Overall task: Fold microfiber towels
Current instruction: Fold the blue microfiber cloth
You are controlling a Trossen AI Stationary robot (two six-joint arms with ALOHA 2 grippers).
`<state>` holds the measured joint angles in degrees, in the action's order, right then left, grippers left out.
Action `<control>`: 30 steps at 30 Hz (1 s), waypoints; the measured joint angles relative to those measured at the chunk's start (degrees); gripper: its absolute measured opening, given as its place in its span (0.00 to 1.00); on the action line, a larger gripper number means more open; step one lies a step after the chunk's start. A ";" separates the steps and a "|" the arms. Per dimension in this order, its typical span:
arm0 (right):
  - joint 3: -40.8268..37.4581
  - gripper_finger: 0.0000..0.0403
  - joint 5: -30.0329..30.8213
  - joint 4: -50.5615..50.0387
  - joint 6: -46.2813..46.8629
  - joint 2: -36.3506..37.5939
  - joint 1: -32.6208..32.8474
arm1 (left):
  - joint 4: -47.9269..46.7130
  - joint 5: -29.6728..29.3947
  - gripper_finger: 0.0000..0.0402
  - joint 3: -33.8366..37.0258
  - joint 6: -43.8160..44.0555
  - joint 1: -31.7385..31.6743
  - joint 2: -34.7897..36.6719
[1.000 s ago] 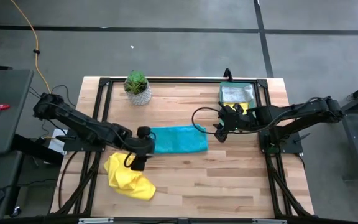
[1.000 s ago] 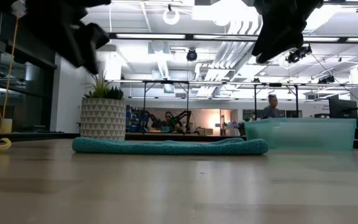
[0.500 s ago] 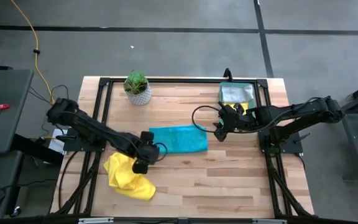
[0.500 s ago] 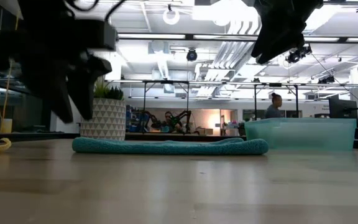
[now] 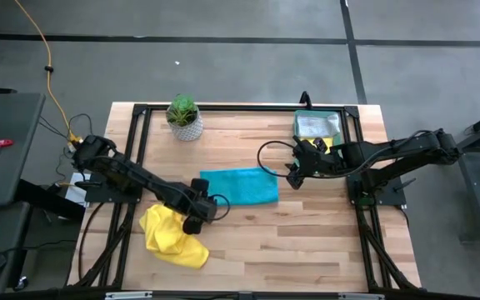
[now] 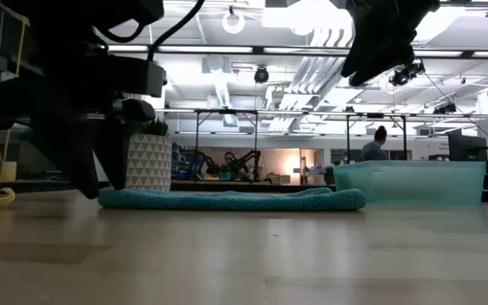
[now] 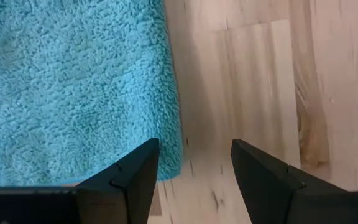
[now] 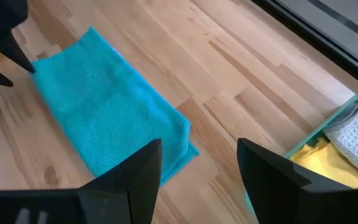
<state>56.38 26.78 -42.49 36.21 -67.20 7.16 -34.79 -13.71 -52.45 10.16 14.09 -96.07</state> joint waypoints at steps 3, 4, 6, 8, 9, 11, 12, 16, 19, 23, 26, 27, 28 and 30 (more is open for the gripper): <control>0.00 0.50 0.64 1.09 0.00 0.00 0.00 | 0.12 0.19 0.48 0.03 -0.73 -0.72 -0.99; 0.00 0.50 0.62 1.18 0.00 0.00 0.00 | -0.14 0.42 0.48 0.11 -0.73 -0.94 -1.28; 0.00 0.50 0.57 2.15 0.01 0.00 0.00 | 0.38 1.63 0.48 0.09 -0.35 -1.39 -1.91; -0.01 0.50 -0.91 3.17 -0.05 0.00 0.00 | 0.44 2.68 0.48 0.03 -0.22 -1.53 -2.37; -0.18 0.50 -2.43 4.57 -0.10 0.00 0.00 | 0.53 2.79 0.48 -0.08 -0.32 -1.63 -2.63; -1.25 0.50 -6.49 8.19 -1.14 0.00 0.00 | 0.51 2.77 0.48 -0.11 -0.31 -1.71 -2.82; -2.04 0.50 -9.22 10.21 -2.19 0.00 0.00 | 0.52 2.77 0.48 -0.11 -0.31 -1.71 -2.82; -5.79 0.50 -18.47 16.27 -6.67 -1.16 0.02 | 0.73 2.77 0.48 -0.08 -0.31 -1.71 -2.86; -7.67 0.50 -21.54 18.46 -11.34 -3.65 0.02 | 0.94 2.80 0.48 -0.04 -0.34 -1.71 -2.89; -7.82 0.50 -25.34 21.39 -19.28 -9.39 0.01 | 1.16 2.57 0.48 0.00 -0.34 -1.71 -2.93; -7.79 0.50 -25.65 23.71 -23.52 -14.76 0.02 | 1.19 1.61 0.48 0.02 -0.36 -1.64 -2.96; -7.76 0.50 -25.73 23.92 -25.18 -16.51 0.02 | 1.21 1.51 0.48 0.02 -0.36 -1.64 -2.97; -7.76 0.50 -25.65 23.89 -26.67 -18.13 0.02 | 1.25 1.53 0.48 0.04 -0.36 -1.65 -2.97; -7.76 0.50 -25.50 23.97 -28.71 -21.06 0.02 | 1.27 1.49 0.48 0.04 -0.36 -1.64 -2.97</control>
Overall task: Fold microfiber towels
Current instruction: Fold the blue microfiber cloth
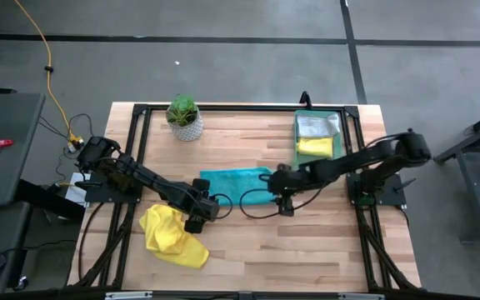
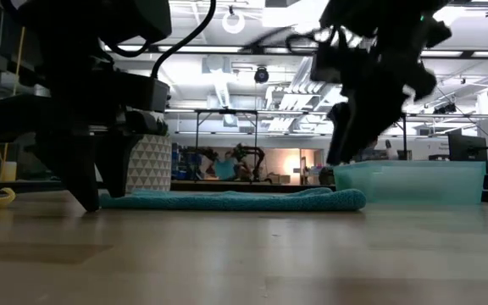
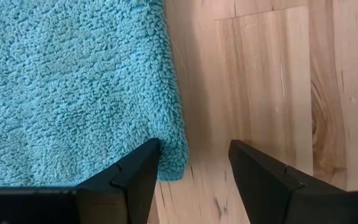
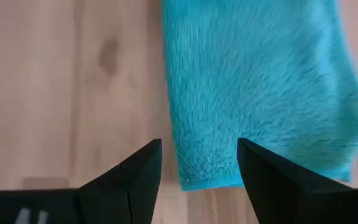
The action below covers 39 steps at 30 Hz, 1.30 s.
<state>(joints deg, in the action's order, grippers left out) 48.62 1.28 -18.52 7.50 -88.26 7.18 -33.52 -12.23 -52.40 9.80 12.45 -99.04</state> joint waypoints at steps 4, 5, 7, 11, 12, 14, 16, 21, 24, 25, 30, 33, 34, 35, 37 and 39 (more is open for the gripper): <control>0.02 0.50 -0.50 0.33 -1.86 -4.40 -0.02 | 0.05 -0.06 0.48 0.00 0.24 -0.01 -0.02; 0.04 0.50 -0.78 0.23 -2.22 -5.28 -0.01 | 0.08 -0.07 0.48 0.02 0.34 -0.02 -0.02; 0.04 0.50 -0.92 0.17 -3.27 -6.66 0.00 | 0.14 -0.12 0.48 0.02 0.46 -0.02 -0.07; 0.07 0.50 -1.84 -0.45 -4.97 -8.28 0.00 | 0.57 -0.24 0.48 0.02 0.48 -0.02 -0.09; 0.07 0.50 -2.14 -0.74 -5.00 -8.38 0.00 | 0.61 -0.29 0.48 0.02 0.52 -0.02 -0.09; 0.08 0.50 -2.58 -1.31 -5.00 -8.38 0.00 | 0.64 -0.35 0.48 0.02 0.87 -0.02 -0.11; 0.13 0.50 -2.60 -1.99 -5.30 -8.38 -0.01 | 0.64 -0.39 0.48 0.02 1.54 -0.02 -0.11; 0.13 0.49 -2.68 -2.21 -6.46 -8.38 -0.02 | 0.62 -0.40 0.48 0.02 2.03 -0.02 -0.11; 0.13 0.45 -1.88 -2.32 -6.29 -8.38 0.17 | 0.60 -0.98 0.47 0.02 2.17 -0.02 -0.11; 0.13 0.42 -1.24 -2.39 -6.18 -8.38 0.40 | 0.59 -1.37 0.46 0.02 2.21 0.00 -0.11; 0.13 0.23 1.86 -2.53 -3.48 -8.38 1.99 | 0.98 -4.31 0.35 0.02 3.31 0.09 -0.26; 0.13 0.10 2.16 -2.52 -0.87 -8.38 2.94 | 0.72 -7.32 0.24 0.15 4.22 -0.08 -0.41; 0.13 0.06 2.19 -2.52 0.26 -8.38 3.21 | 0.49 -7.92 0.20 0.17 4.71 -0.17 -0.44; 0.13 0.03 2.18 -2.50 1.42 -8.38 3.46 | 0.47 -7.94 0.16 0.17 5.09 -0.23 -0.44; 0.13 0.02 1.69 -2.45 3.59 -8.38 3.95 | 0.47 -6.48 0.07 0.17 5.33 -0.18 -0.42; 0.13 0.03 -0.10 -2.53 6.26 -8.24 4.34 | 0.06 -2.71 0.02 0.17 6.43 -0.06 -0.05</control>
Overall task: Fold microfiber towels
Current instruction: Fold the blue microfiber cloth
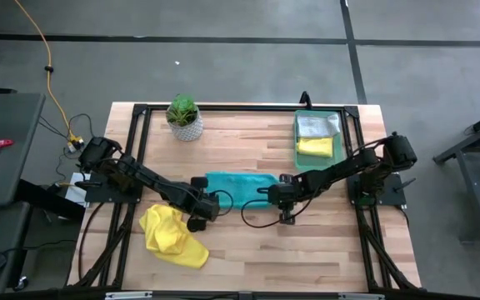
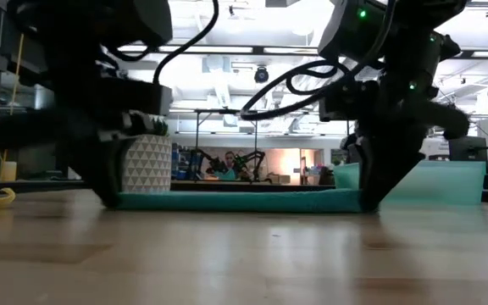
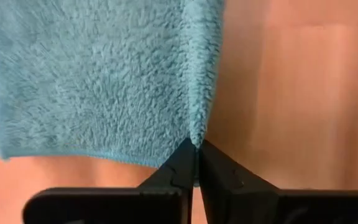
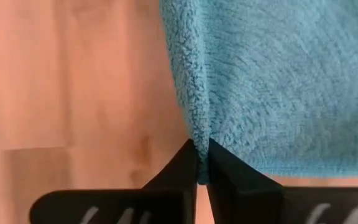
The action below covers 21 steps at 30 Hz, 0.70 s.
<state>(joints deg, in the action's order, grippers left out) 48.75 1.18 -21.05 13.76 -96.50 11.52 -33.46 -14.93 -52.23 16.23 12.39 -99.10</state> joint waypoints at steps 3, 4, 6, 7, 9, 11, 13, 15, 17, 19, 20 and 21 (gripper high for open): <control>0.00 0.01 -4.44 -0.53 3.84 0.68 0.19 | -1.03 6.29 0.02 -0.11 2.31 -0.01 1.37; 0.00 0.01 -6.25 -0.61 4.89 1.15 0.19 | -1.75 8.24 0.02 -0.11 2.94 -0.03 1.94; 0.02 0.01 -9.43 -0.49 7.20 2.07 0.14 | -2.91 11.55 0.01 -0.11 4.23 -0.13 3.85; 0.02 0.01 -10.37 -0.75 8.26 2.64 0.14 | -3.02 12.67 0.01 -0.11 4.85 -0.28 4.86; 0.02 0.01 -11.31 -0.89 10.30 4.07 0.00 | -3.77 14.28 0.01 -0.17 5.61 -0.88 6.96; 0.02 0.00 -11.40 -0.98 12.25 5.69 -0.59 | -4.56 15.13 0.00 -0.15 6.58 -1.92 9.04; -0.04 0.00 -11.34 -1.54 14.00 7.37 -1.54 | -5.10 15.38 0.00 -0.12 7.69 -3.59 10.98; -0.04 0.00 -10.39 -1.90 15.89 8.78 -2.72 | -5.10 15.28 0.00 -0.13 8.56 -5.57 12.49; -0.04 0.00 -8.52 -2.98 17.22 9.54 -3.97 | -5.62 13.62 0.00 -0.11 9.13 -7.56 12.96; -0.04 0.00 -6.87 -3.85 18.65 9.58 -5.09 | -5.87 12.37 0.00 -0.11 8.89 -9.57 13.09; -0.06 0.00 -6.49 -4.41 19.14 9.58 -5.60 | -5.90 11.96 0.00 -0.11 8.63 -10.52 13.10; -0.09 0.00 -5.83 -4.42 19.85 9.47 -5.99 | -6.11 11.57 0.00 -0.11 8.34 -11.42 13.09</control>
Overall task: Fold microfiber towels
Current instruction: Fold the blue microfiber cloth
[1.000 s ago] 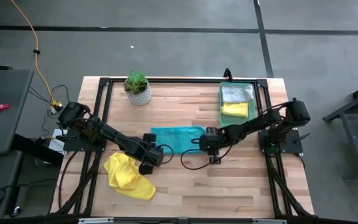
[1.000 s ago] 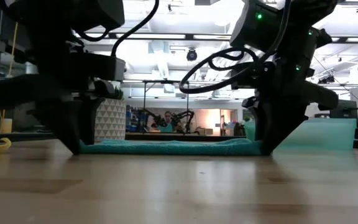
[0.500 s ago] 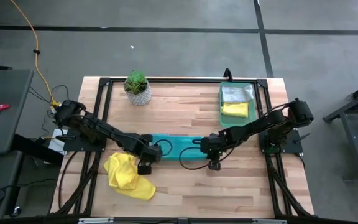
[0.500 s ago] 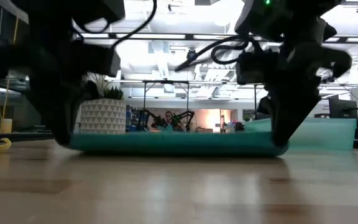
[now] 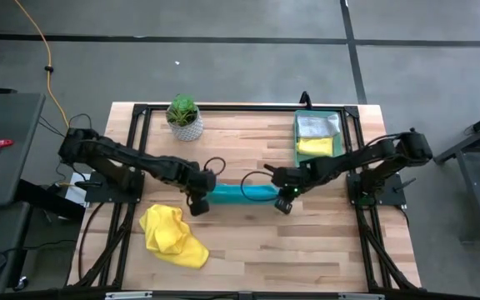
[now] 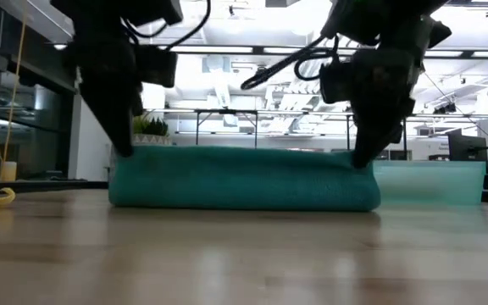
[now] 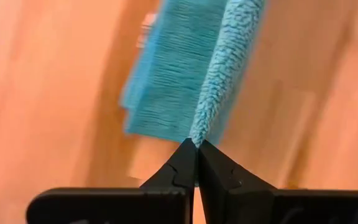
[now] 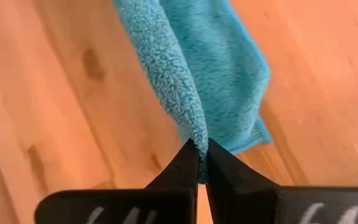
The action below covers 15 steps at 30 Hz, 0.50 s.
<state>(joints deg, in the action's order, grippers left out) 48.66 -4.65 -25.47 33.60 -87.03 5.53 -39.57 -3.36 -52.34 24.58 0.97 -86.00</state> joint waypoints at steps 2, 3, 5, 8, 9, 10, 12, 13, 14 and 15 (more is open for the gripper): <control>0.02 0.00 1.10 -0.26 1.23 -0.42 -0.48 | 0.22 -0.96 0.00 0.00 -0.35 -1.25 -0.74; 0.00 0.00 1.64 -0.79 1.78 -0.44 -0.67 | 0.31 -1.61 0.00 0.00 -0.33 -1.74 -1.29; 0.02 0.00 3.05 -0.23 3.17 -0.79 -0.75 | -0.30 -2.99 0.00 0.02 -0.39 -2.48 -1.86; 0.02 0.00 4.07 -0.63 3.94 -0.84 -0.77 | 0.33 -3.23 0.00 -0.03 -0.06 -2.84 -3.77; 0.02 0.00 4.48 -0.35 3.92 -0.88 -0.76 | 0.17 -3.24 0.00 0.07 0.47 -2.86 -4.20; 0.02 0.00 5.05 -0.38 3.93 -0.92 -0.71 | 0.85 -3.39 0.00 0.01 0.84 -2.76 -4.89; 0.02 0.00 5.74 -0.49 3.92 -0.98 -0.53 | 1.41 -3.55 0.01 0.00 1.35 -2.37 -6.06; 0.03 0.00 5.77 0.00 3.94 -1.01 -0.51 | 1.03 -3.61 0.01 0.07 1.44 -2.26 -6.33; 0.07 0.00 5.95 0.13 3.94 -1.08 -0.51 | 1.80 -3.77 0.02 0.00 1.62 -2.02 -6.80; 0.06 0.00 5.99 -0.12 3.94 -1.15 -0.51 | 2.36 -3.98 0.02 -0.04 1.66 -1.92 -7.25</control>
<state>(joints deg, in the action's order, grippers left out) 48.73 1.34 -25.59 37.54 -88.18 5.02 -37.21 -7.34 -52.38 26.24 -0.96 -93.25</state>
